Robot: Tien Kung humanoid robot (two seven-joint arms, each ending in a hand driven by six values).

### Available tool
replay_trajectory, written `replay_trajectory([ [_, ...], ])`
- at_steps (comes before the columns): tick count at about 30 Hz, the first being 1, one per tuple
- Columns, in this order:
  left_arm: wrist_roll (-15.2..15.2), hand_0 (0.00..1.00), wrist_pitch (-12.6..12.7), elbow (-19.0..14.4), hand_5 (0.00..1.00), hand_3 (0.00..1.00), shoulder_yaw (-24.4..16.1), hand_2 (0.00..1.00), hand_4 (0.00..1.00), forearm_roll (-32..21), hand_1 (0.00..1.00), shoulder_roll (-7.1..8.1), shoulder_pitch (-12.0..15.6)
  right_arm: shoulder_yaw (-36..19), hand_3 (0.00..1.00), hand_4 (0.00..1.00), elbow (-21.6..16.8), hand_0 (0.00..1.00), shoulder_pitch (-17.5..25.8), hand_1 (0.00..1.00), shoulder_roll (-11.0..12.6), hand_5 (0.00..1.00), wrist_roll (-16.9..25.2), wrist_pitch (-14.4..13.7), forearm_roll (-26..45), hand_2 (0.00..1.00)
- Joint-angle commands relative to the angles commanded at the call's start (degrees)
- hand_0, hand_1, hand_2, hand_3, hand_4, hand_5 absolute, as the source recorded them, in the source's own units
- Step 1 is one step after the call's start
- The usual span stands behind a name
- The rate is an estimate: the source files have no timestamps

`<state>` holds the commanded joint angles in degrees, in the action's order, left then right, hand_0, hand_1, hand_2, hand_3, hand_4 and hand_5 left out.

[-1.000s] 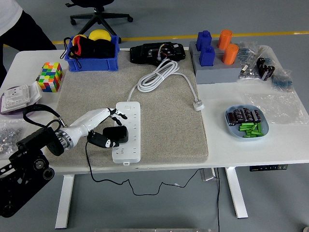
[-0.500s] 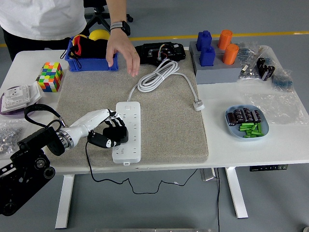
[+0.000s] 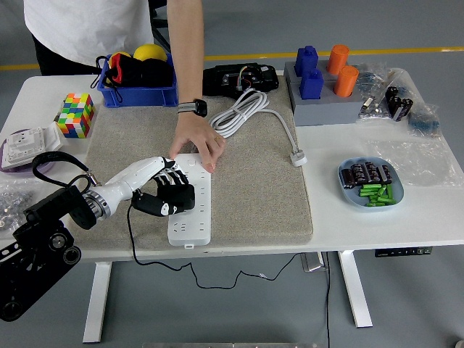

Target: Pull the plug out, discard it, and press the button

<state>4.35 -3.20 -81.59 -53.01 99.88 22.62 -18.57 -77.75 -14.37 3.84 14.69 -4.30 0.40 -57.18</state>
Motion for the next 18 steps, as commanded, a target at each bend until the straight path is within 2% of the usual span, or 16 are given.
replay_trajectory([
  [6,-1.2,0.434,0.5,0.48,0.002,0.554,-1.73,0.357,0.655,-1.66,0.289,-0.11,-0.34,0.14,0.651,0.749,-0.05,0.725,-0.01,0.678,-0.06,0.604,0.01,0.02,0.07,0.659],
  [13,-2.09,0.451,1.58,5.8,0.002,0.555,-3.19,0.362,0.661,-1.65,0.303,-0.52,-3.12,0.41,0.65,0.748,0.0,0.724,0.04,0.678,-0.05,0.604,-0.01,0.02,0.19,0.658],
  [18,-2.91,0.459,2.38,11.51,0.002,0.555,-3.91,0.365,0.664,-1.08,0.315,-1.18,-5.01,0.41,0.651,0.749,-0.01,0.724,-0.02,0.678,-0.09,0.603,0.0,0.02,0.23,0.658],
])
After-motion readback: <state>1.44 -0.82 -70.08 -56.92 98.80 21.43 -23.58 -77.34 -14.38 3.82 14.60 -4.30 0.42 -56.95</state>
